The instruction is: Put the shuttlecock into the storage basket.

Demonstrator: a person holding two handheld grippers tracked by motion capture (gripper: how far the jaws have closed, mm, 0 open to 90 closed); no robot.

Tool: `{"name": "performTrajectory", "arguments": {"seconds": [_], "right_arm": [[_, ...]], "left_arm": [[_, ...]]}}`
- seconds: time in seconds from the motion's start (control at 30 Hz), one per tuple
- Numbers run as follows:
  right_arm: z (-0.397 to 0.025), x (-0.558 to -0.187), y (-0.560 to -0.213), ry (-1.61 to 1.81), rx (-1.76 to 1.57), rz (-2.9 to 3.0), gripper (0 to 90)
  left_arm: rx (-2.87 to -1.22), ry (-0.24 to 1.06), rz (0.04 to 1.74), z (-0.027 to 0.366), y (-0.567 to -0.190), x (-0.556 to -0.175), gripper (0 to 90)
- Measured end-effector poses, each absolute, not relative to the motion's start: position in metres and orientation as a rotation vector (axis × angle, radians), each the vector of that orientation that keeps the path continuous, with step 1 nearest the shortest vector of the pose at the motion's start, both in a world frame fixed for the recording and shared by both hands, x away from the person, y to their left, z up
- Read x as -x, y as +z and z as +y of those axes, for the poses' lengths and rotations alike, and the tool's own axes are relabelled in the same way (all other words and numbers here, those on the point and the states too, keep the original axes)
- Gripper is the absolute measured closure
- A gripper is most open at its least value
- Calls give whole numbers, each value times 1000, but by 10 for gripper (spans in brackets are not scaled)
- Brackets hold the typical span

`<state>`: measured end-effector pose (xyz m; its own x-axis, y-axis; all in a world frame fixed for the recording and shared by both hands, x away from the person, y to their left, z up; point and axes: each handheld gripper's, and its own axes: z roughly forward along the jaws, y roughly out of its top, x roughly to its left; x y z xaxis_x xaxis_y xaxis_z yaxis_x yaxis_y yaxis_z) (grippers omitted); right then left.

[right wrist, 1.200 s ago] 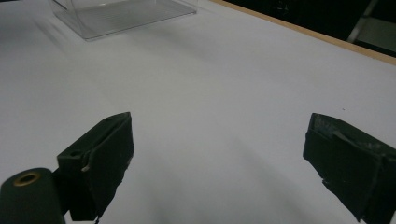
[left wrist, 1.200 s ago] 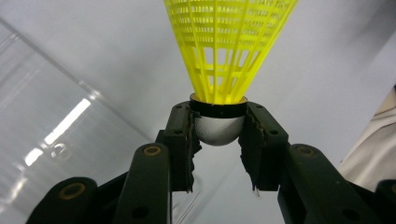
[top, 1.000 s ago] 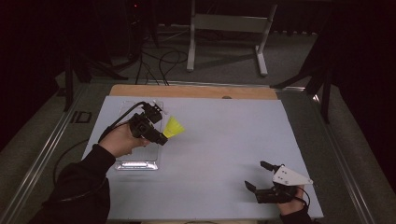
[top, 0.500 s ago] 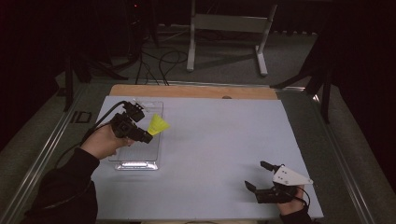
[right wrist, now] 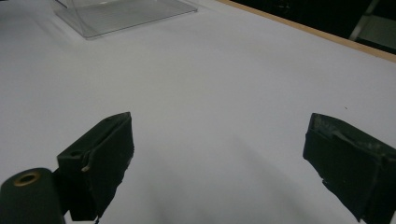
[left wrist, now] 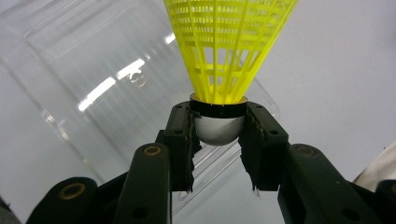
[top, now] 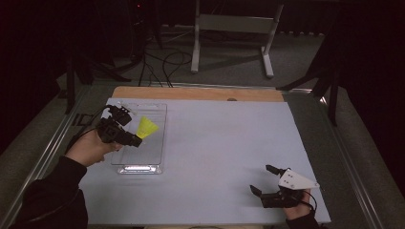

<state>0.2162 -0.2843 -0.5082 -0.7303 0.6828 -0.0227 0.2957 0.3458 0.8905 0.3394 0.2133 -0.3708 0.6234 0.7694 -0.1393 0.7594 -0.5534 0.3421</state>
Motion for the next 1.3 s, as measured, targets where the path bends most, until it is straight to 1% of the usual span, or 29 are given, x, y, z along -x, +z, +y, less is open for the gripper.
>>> {"name": "performTrajectory", "arguments": {"seconds": [0.5, 0.63, 0.73, 0.83, 0.93, 1.03, 1.17, 1.3], "right_arm": [[-284, -217, -509, 1346, -859, 2232, 88], [-283, -217, -509, 1343, -860, 2233, 88], [-283, -217, -509, 1343, -862, 2233, 88], [-283, -218, -510, 1341, -862, 2236, 88], [-283, -218, -510, 1340, -864, 2237, 88], [-283, -218, -510, 1339, -865, 2243, 88], [-282, -217, -510, 1341, -866, 2244, 88], [-282, -218, -510, 1340, -864, 2245, 88]], "left_arm": [[-2419, 45, 1336, 243, -385, -331, 664], [-2436, 95, 1370, 248, -394, -329, 663], [-2422, 84, 1368, 250, -398, -329, 663], [-2421, 107, 1379, 255, -405, -328, 662], [-2412, 101, 1385, 259, -411, -328, 662], [-2436, 95, 1341, 259, -418, -324, 662], [-2448, 122, 1327, 260, -425, -322, 661], [-2455, 115, 1323, 261, -430, -322, 661]]}}
